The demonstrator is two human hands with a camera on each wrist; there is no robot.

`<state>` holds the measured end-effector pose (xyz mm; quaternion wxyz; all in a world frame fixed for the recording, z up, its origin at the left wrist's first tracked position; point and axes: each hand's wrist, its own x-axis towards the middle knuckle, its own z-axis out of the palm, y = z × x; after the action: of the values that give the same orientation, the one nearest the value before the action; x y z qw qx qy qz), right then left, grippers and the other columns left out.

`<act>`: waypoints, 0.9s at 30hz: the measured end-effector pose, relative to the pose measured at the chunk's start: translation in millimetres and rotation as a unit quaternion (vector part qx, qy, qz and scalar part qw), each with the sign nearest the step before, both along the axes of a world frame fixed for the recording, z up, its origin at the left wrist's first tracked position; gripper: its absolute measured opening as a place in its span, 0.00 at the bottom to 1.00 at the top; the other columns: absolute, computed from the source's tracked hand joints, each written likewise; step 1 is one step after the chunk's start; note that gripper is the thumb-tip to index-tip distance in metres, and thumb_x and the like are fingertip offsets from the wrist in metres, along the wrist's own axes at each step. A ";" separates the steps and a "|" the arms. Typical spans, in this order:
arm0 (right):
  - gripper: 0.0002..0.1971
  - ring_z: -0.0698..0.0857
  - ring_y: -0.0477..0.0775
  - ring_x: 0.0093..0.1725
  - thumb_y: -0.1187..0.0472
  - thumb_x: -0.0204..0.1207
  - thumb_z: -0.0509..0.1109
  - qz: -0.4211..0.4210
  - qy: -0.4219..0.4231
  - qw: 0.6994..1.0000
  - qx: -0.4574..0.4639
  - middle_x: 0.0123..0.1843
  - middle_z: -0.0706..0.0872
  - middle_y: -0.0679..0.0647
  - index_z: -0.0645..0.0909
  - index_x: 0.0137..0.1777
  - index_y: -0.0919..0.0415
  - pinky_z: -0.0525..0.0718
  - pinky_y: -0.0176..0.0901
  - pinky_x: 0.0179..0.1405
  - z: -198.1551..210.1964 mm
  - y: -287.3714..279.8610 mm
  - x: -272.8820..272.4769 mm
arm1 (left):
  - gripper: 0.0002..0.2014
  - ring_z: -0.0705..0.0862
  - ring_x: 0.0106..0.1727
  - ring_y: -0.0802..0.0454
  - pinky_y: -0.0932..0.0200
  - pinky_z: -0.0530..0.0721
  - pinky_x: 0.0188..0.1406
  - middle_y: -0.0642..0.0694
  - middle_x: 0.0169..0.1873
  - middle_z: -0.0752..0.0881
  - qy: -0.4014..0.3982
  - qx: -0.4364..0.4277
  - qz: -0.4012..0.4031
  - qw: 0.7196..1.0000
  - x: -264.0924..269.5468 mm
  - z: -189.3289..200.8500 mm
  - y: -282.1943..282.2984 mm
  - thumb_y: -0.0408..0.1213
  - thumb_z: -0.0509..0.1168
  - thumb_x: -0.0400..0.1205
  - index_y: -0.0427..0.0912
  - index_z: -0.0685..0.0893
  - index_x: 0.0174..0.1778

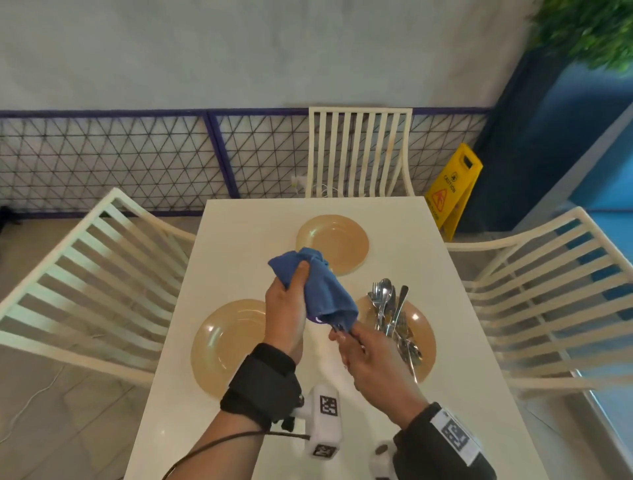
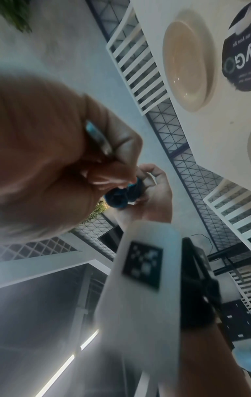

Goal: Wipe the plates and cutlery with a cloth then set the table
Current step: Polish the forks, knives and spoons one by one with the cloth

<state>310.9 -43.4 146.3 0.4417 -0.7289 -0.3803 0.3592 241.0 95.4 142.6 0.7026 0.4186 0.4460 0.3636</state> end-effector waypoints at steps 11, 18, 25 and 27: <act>0.10 0.68 0.42 0.26 0.61 0.88 0.61 -0.016 -0.004 0.999 0.033 0.26 0.74 0.43 0.82 0.47 0.58 0.68 0.33 0.27 0.8 -11.2 -36.0 | 0.14 0.91 0.58 0.45 0.52 0.89 0.53 0.43 0.56 0.93 -0.030 0.001 -0.028 0.999 -33.3 6.2 -2.6 0.45 0.65 0.88 0.44 0.85 0.65; 0.10 0.77 0.50 0.26 0.74 0.83 0.57 -0.032 0.138 0.987 -0.070 0.30 0.79 0.54 0.76 0.46 0.62 0.76 0.47 0.26 -16.4 2.4 -30.9 | 0.12 0.92 0.58 0.46 0.55 0.89 0.51 0.43 0.55 0.93 0.014 -0.003 -0.104 0.994 -37.5 -18.7 -47.9 0.37 0.66 0.88 0.42 0.86 0.65; 0.10 0.89 0.51 0.58 0.56 0.88 0.65 -0.074 0.196 0.977 0.042 0.58 0.90 0.52 0.87 0.60 0.46 0.90 0.50 0.56 -4.1 -10.1 40.4 | 0.10 0.90 0.52 0.62 0.68 0.86 0.47 0.54 0.54 0.91 0.133 0.119 -0.231 0.957 -35.6 -11.6 -57.6 0.41 0.69 0.86 0.53 0.83 0.63; 0.11 0.90 0.48 0.55 0.55 0.88 0.64 -0.064 0.184 0.979 0.059 0.55 0.93 0.52 0.88 0.60 0.54 0.89 0.44 0.55 1.6 -2.0 43.9 | 0.10 0.90 0.52 0.62 0.69 0.86 0.47 0.53 0.54 0.92 0.143 0.135 -0.253 0.947 -26.3 -8.9 -70.9 0.42 0.68 0.87 0.53 0.83 0.63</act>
<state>354.7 -45.4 148.0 0.5688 -0.6457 -0.2653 0.4350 214.7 24.4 133.7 0.6373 0.6562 0.3680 0.1667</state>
